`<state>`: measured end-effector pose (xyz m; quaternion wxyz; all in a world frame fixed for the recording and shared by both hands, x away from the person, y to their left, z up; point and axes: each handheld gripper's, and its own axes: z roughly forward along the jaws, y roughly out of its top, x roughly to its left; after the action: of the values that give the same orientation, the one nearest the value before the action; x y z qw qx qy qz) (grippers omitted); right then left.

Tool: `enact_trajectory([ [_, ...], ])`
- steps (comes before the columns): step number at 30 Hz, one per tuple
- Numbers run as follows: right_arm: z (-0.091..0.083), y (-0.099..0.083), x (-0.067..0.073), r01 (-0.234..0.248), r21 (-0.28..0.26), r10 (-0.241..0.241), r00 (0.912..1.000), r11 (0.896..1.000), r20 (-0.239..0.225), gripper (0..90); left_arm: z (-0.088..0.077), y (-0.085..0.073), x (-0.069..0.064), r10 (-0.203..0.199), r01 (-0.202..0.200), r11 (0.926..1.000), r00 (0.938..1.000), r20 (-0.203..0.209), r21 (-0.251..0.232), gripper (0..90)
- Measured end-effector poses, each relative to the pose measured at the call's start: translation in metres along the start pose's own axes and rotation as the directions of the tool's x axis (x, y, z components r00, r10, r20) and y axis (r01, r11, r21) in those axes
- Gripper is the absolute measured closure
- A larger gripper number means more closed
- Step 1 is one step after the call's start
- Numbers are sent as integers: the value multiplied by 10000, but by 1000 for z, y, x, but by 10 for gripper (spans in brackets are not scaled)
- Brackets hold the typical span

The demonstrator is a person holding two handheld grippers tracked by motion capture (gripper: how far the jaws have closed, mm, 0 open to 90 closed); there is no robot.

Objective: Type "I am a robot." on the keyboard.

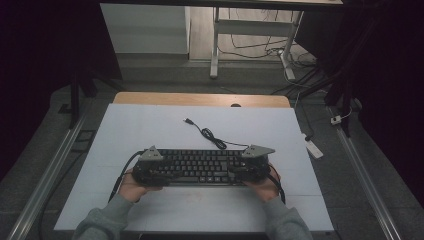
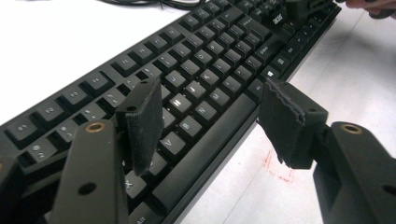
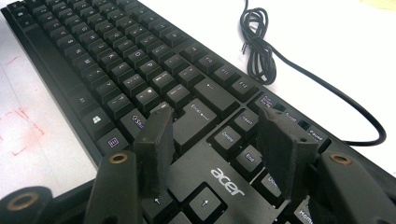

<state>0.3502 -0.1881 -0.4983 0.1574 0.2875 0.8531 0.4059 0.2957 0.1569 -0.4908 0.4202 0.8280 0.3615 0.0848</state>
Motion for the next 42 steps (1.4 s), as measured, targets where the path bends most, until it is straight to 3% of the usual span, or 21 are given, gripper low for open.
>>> enact_trajectory([
  [5,0,0,0,5,20,-5,10000,10000,5,463,5,-1,-4,140,-140,9998,9999,-11,162,458],
  [12,1,0,0,15,27,-15,10000,10000,43,463,13,-4,-7,495,-497,9976,9988,48,479,621],
  [19,1,0,0,29,51,-29,10000,10000,32,463,19,-6,-9,798,-804,9930,9968,101,861,887],
  [34,1,-1,-1,8,65,-8,10000,10000,22,462,34,-11,-8,871,-863,9865,9962,5,1393,889],
  [42,1,-1,-1,17,60,-17,10000,10000,44,462,37,-14,-8,873,-861,9866,9962,-26,1389,890],
])
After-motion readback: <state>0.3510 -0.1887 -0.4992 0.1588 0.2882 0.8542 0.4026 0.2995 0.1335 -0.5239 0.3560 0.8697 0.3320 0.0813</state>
